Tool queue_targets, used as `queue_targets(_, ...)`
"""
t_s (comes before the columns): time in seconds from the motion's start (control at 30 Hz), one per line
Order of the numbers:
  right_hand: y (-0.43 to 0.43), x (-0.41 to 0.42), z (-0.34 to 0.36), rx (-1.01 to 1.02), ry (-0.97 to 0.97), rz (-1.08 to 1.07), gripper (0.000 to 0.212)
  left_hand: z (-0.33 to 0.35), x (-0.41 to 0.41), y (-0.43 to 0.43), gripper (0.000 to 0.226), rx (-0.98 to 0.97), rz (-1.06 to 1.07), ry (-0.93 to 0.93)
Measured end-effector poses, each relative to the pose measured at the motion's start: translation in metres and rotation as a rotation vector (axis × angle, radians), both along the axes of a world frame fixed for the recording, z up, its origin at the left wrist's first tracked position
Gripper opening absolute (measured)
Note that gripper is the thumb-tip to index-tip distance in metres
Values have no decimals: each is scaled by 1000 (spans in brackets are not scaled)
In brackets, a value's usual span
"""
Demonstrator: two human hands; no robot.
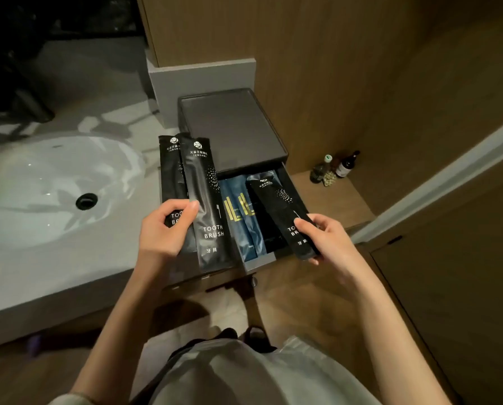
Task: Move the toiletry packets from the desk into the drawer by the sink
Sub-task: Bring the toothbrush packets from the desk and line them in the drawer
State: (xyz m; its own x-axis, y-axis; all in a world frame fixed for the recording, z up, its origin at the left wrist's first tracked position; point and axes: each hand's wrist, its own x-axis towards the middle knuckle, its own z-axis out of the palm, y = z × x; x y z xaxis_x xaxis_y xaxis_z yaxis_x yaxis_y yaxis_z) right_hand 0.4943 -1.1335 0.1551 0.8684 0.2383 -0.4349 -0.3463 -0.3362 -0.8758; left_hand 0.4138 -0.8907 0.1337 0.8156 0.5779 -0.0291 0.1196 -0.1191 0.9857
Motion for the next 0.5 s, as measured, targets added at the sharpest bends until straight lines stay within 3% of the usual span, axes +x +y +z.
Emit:
queue_targets(0.2,-7,30,-7,106,74,210,19,4,-3,-38,20,-17,151,-19)
queue_targets(0.3,2,39,-13,153,119,216,18,4,-8,-45,19,-17,221,14)
queue_targets(0.5,32,43,-34,18,49,283,29,3,-28,-48,15,-12,319,30)
